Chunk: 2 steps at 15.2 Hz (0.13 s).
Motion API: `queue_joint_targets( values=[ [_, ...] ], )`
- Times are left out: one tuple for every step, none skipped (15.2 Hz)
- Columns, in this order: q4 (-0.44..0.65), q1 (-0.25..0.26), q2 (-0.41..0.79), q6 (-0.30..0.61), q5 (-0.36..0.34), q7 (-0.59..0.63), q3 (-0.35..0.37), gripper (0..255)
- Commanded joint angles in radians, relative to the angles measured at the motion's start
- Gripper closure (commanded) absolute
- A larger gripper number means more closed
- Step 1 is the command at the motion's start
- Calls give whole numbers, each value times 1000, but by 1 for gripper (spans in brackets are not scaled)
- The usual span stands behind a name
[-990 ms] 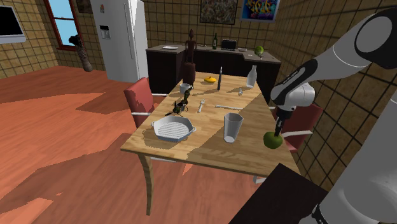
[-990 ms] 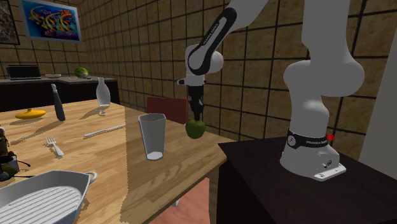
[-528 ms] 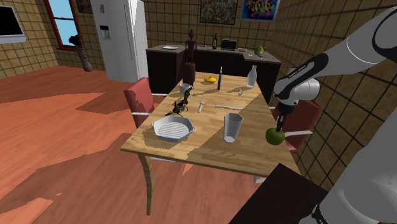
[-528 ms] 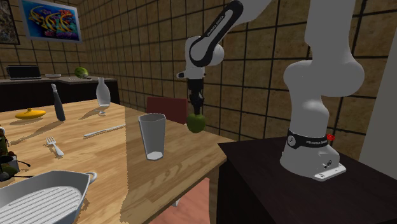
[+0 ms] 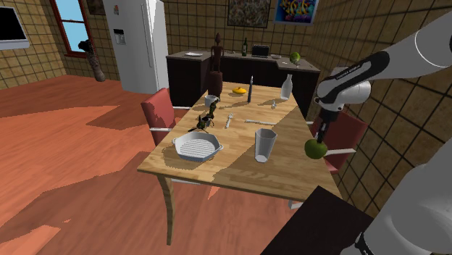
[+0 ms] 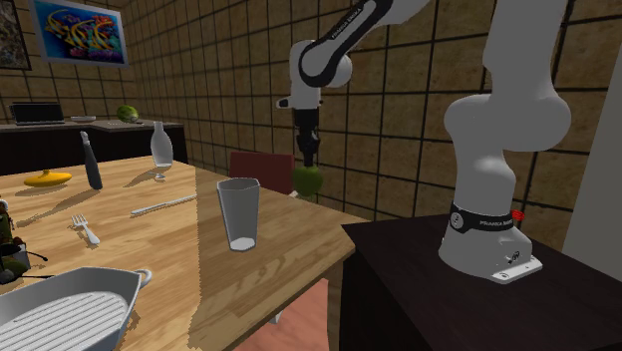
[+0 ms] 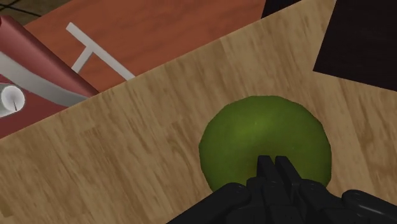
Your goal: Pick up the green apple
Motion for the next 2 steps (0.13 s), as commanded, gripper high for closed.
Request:
queue_joint_targets(
  values=[
    [3, -2, -15, -16, -11, 8, 3, 255],
    [3, -2, -15, -16, -11, 8, 3, 255]
  ],
)
